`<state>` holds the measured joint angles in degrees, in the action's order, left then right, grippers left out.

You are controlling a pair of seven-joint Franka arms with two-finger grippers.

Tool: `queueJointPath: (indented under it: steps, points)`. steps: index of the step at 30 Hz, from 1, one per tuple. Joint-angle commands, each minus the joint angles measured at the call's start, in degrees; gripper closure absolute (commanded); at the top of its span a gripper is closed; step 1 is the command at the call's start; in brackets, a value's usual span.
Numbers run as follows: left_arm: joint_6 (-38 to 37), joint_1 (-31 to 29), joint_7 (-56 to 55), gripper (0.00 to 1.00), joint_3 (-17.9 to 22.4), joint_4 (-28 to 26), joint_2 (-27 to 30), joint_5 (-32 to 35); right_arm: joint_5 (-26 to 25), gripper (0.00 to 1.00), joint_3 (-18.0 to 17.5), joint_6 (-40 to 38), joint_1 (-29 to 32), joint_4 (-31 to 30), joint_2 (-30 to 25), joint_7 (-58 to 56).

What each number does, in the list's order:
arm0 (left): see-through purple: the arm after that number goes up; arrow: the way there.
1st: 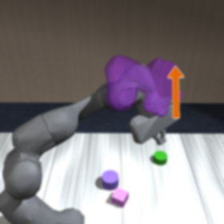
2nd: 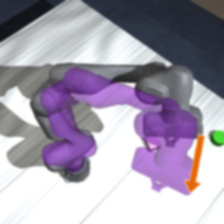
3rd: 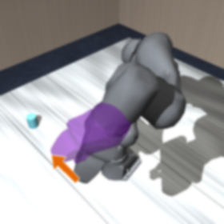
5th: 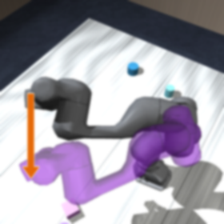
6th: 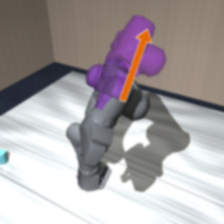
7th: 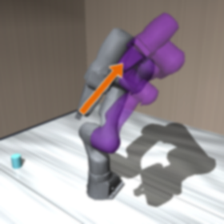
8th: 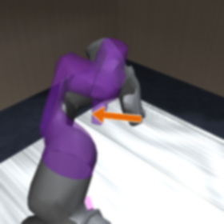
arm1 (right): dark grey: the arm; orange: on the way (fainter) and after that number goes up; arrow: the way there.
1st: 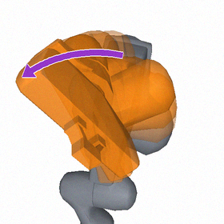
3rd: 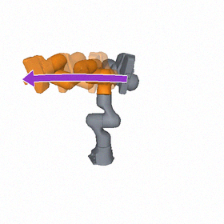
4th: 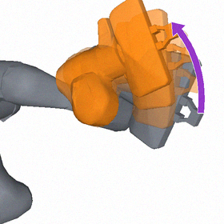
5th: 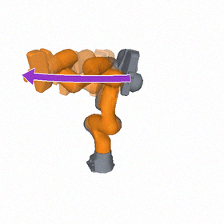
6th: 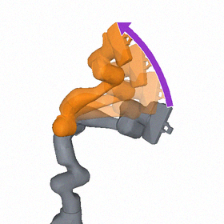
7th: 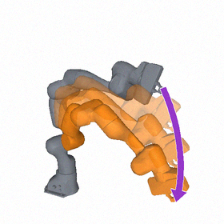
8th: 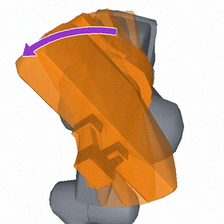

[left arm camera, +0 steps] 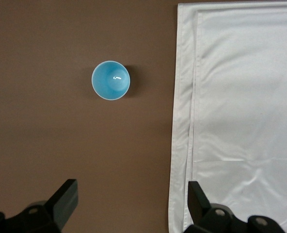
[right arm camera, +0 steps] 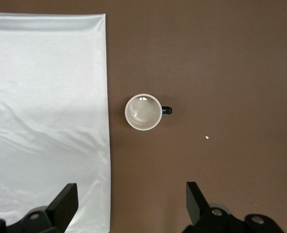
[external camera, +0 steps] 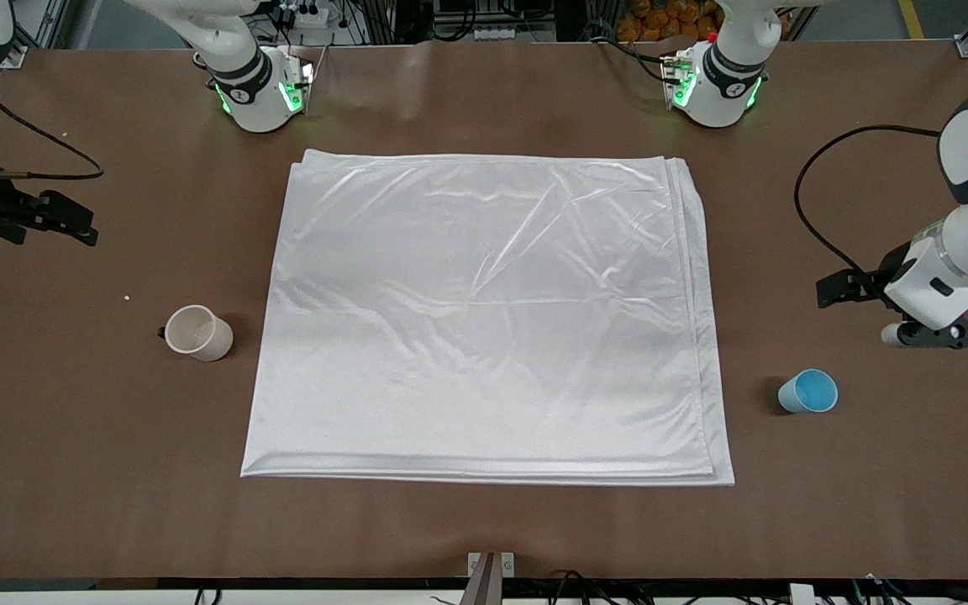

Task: Place blue cup into white mug on cloth

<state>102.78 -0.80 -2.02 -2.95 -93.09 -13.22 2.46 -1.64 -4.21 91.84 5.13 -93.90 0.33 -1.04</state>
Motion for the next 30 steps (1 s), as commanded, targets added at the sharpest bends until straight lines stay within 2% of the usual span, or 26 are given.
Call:
queueJointPath:
  steps: [1, 8, 15, 19, 23, 30]
  points:
    - [3.47, -1.31, 1.14, 0.0, 0.14, 0.98, -4.17, 1.59, -0.12, 0.01, -0.89, 1.5, 1.02, -2.25, -0.07, -6.06]
    - [6.9, -4.03, 4.13, 0.0, 0.05, 2.39, -8.92, 3.96, -0.12, 0.01, -1.06, 5.89, 0.75, -8.23, -0.51, -14.76]
    - [13.14, -5.35, 5.98, 0.0, 0.14, 3.01, -14.01, 3.78, 0.49, 0.01, -0.8, 11.24, 1.72, -13.32, -0.42, -30.14]
    - [15.51, -5.71, 5.98, 0.0, 0.05, 3.62, -16.3, 4.05, 3.39, 0.01, -0.62, 14.68, 3.39, -16.4, -0.16, -39.45]
    - [19.03, -5.71, 5.98, 0.0, 0.05, 3.71, -17.89, 4.05, 3.84, 0.0, -0.62, 18.02, 4.88, -19.39, 0.28, -49.99]
    - [24.74, -5.62, 5.98, 0.0, 0.14, 4.24, -21.66, 4.05, 3.84, 0.0, -0.53, 23.82, 6.29, -21.94, 3.96, -65.74]
